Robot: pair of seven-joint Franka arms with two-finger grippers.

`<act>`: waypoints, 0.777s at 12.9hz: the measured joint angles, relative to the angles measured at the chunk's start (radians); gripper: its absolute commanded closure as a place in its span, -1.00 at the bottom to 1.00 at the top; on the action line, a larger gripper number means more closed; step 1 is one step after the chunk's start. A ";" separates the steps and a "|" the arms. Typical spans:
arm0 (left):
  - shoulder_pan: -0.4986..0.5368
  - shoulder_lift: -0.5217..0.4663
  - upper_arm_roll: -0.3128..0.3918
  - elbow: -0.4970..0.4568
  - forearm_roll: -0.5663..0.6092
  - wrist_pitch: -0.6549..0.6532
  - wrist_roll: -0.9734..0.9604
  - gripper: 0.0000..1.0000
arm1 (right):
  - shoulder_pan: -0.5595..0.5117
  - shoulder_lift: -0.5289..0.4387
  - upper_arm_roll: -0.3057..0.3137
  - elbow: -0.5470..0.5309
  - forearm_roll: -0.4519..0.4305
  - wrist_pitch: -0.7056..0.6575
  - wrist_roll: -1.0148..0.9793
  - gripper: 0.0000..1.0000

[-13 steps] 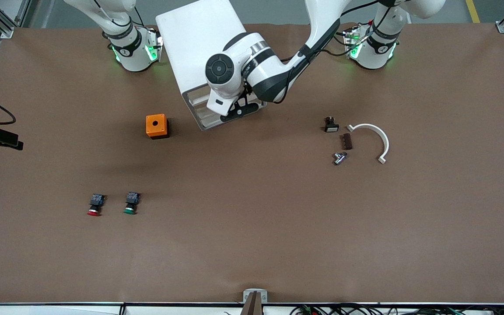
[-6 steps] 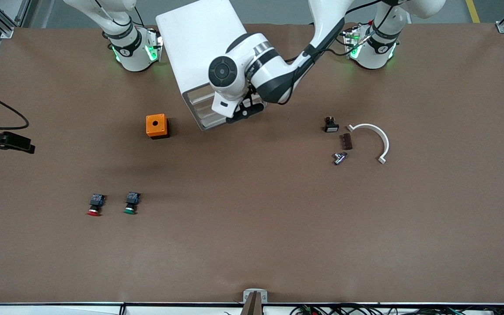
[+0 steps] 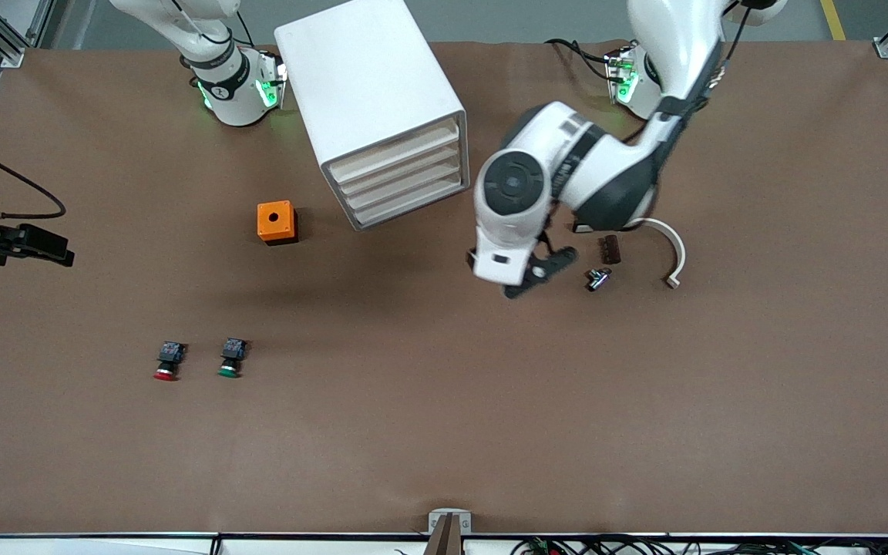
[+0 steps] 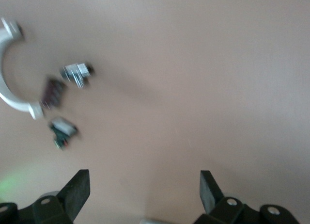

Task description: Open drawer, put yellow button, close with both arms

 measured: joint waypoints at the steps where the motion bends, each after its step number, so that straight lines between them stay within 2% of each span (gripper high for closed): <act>1: 0.049 -0.017 0.001 0.001 0.017 -0.001 0.064 -1.00 | 0.000 -0.007 0.001 0.002 0.000 -0.008 0.000 -1.00; 6: 0.323 -0.155 0.004 0.006 0.028 -0.041 0.464 -1.00 | 0.001 -0.066 0.001 0.010 0.000 -0.099 0.000 -1.00; 10: 0.467 -0.282 0.003 0.006 0.029 -0.131 0.734 -1.00 | -0.001 -0.113 -0.005 -0.009 0.001 -0.105 0.000 -1.00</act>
